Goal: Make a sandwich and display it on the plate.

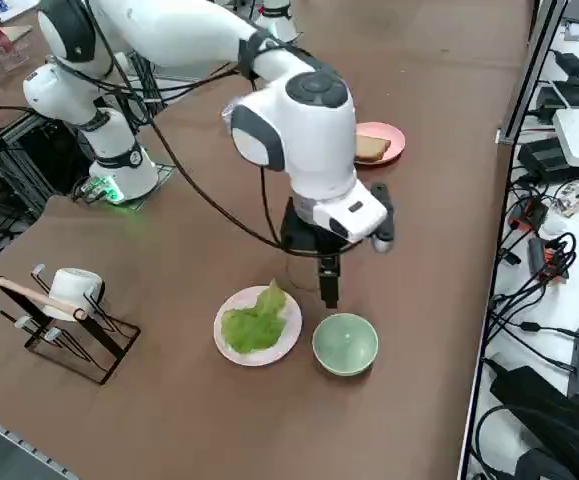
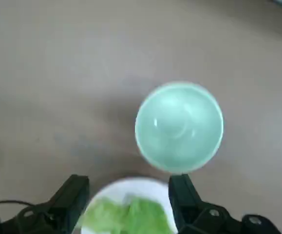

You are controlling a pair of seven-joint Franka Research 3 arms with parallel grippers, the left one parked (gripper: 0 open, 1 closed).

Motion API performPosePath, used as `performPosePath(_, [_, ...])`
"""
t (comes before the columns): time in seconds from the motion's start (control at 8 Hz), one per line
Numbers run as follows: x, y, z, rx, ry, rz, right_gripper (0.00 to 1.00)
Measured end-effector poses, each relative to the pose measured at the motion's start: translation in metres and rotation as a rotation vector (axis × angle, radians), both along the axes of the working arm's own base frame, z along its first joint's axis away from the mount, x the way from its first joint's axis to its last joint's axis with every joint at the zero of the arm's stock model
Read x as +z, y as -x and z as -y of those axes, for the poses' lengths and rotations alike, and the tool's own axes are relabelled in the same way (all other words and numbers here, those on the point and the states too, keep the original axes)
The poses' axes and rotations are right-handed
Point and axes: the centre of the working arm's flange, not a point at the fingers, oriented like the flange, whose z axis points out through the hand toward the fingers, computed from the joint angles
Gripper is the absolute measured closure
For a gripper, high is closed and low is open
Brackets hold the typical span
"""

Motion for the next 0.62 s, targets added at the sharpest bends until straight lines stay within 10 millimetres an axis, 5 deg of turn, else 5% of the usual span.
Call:
performPosePath(0.25, [-0.021, 0.044, 0.032, -0.068, -0.024, -0.050, 0.01])
performPosePath(0.62, [-0.070, 0.103, 0.035, -0.151, -0.035, -0.057, 0.01])
